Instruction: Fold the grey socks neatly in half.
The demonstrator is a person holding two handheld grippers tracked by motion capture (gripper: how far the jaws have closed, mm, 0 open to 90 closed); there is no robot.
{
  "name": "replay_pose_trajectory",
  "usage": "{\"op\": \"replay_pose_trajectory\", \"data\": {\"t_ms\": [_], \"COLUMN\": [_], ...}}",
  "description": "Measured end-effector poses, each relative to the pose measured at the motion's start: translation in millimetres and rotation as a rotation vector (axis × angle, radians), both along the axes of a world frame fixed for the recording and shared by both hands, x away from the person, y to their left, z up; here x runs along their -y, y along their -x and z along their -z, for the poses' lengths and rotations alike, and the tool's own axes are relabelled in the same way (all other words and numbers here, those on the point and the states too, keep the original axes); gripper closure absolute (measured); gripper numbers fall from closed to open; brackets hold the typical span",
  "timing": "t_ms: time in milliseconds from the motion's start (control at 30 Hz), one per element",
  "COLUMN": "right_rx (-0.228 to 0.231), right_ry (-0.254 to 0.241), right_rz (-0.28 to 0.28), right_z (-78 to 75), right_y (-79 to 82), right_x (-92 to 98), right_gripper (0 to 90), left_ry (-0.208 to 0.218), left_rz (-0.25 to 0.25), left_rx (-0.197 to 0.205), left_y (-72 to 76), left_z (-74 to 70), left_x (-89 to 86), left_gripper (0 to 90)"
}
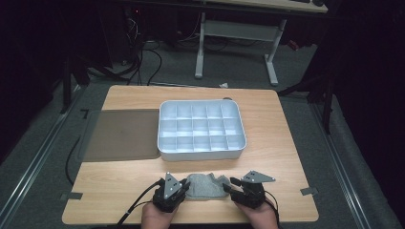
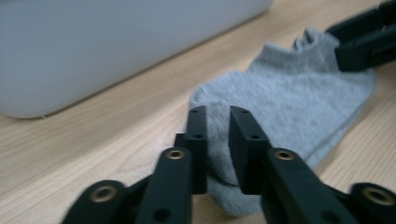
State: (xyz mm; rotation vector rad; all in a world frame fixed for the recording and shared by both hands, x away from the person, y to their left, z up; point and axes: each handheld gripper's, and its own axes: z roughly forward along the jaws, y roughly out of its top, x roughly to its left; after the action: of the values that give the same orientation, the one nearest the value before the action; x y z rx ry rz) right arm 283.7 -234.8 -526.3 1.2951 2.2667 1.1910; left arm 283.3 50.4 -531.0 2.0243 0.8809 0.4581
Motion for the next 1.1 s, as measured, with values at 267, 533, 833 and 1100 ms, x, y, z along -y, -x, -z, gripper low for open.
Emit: {"op": "replay_pose_trajectory", "data": {"t_ms": [267,533,833,1100], "right_rx": [-0.027,-0.02,-0.002,-0.002], "right_ry": [0.019,0.052,0.074,0.077], "right_rz": [-0.015,-0.039,-0.039,-0.036], "right_z": [2.1,4.3,4.7,4.7], "right_y": [0.7,2.3,3.5,3.7], "right_x": [-7.5,-14.4,-16.7,-16.8], "right_gripper": [58.3,60.5,63.2,64.0], "left_ry": [-0.014,0.028,0.071,0.008], "left_rz": [-0.023,-0.03,-0.017,0.047], "left_rx": [-0.033,-0.031,-0.015,-0.068], "left_y": [-2.5,-2.6,8.2,20.4], "left_z": [0.4,-1.0,-13.4,-8.4], "left_x": [0.6,-5.0,-24.2,-21.3], "left_gripper": [82.1,89.6,89.9,89.9]}}
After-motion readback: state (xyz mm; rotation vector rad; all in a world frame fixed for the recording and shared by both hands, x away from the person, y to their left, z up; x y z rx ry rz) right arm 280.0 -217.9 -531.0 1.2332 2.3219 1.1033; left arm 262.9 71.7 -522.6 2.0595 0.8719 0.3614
